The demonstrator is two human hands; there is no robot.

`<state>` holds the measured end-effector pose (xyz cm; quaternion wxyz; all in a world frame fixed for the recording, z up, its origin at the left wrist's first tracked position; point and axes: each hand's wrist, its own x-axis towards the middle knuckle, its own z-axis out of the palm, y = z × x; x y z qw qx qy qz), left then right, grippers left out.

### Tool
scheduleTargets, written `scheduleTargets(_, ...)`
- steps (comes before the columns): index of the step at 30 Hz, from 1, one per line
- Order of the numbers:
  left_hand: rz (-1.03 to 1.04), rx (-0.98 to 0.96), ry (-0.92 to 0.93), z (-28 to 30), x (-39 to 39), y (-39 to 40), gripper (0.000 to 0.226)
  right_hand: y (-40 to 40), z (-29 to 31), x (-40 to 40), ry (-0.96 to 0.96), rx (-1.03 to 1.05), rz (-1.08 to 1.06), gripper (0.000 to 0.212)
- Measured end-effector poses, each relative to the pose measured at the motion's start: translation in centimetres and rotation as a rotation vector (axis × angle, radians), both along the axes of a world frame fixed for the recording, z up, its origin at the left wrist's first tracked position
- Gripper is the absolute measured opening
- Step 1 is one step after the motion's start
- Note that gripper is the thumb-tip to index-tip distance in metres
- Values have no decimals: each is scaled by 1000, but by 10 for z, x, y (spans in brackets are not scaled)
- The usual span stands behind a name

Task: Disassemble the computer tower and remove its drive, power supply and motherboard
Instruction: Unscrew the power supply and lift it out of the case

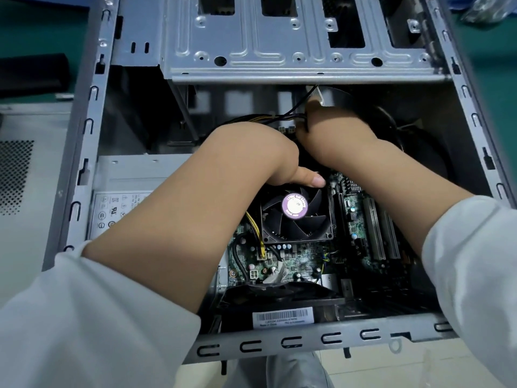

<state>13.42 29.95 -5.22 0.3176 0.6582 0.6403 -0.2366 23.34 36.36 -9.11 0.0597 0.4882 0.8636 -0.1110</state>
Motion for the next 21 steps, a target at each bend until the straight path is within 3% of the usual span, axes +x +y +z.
scheduleTargets(3, 3, -8, -5, 1, 2, 0, 81, -2, -2, -1, -26, 34, 4, 40)
scheduleTargets(7, 27, -14, -15, 1, 0, -1, 84, 5, -4, 0, 52, -81, -115, 34)
scheduleTargets(10, 31, -8, -28, 1, -1, -2, 85, 9, 1, 4, 46, -132, -85, 35)
scheduleTargets(14, 36, -5, -33, 0, -1, -2, 86, 10, 9, 6, -61, -69, -53, 30)
scheduleTargets(21, 41, -19, -30, 1, -1, -2, 86, 7, 11, 6, -79, -35, -42, 34)
